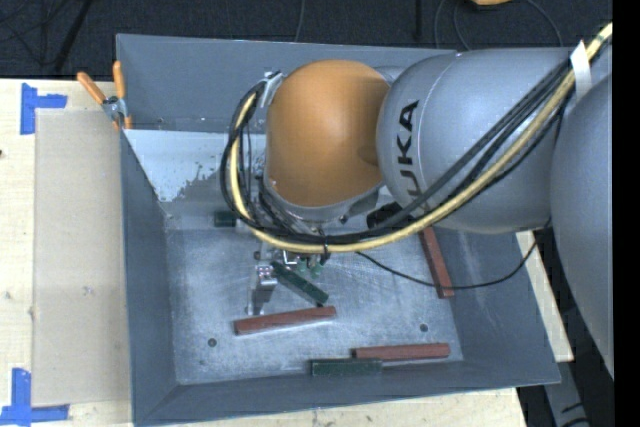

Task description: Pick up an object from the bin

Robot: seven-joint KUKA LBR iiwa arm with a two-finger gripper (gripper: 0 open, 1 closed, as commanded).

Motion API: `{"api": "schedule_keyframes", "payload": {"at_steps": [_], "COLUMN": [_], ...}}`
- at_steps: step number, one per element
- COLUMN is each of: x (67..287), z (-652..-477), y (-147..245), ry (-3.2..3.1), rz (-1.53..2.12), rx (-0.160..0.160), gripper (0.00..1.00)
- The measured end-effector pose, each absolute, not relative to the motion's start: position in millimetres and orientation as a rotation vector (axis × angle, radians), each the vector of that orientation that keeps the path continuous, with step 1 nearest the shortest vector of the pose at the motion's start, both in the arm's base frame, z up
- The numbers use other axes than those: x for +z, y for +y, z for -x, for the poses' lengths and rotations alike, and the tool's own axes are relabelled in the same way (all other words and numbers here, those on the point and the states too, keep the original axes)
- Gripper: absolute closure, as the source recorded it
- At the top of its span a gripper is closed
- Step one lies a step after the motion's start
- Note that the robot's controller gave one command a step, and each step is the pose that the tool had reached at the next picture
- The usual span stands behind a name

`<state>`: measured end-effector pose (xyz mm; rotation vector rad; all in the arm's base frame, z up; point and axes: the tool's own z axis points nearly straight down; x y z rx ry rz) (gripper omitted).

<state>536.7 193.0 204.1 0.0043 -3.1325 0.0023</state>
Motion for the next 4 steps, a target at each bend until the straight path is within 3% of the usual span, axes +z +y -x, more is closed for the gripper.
{"api": "schedule_keyframes", "payload": {"at_steps": [1, 2, 3, 4], "x": [209, 148, 143, 145], "z": [-538.6, -535.3, -523.0, -522.9], "y": [192, 163, 128, 120], "ry": [-3.14, -3.145, -3.131, -3.138], "rz": [0.002, -0.064, -0.15, -0.115], "rx": [0.0, -0.002, 0.002, -0.001], "gripper": [0.0, 0.0, 0.0, 0.0]}}
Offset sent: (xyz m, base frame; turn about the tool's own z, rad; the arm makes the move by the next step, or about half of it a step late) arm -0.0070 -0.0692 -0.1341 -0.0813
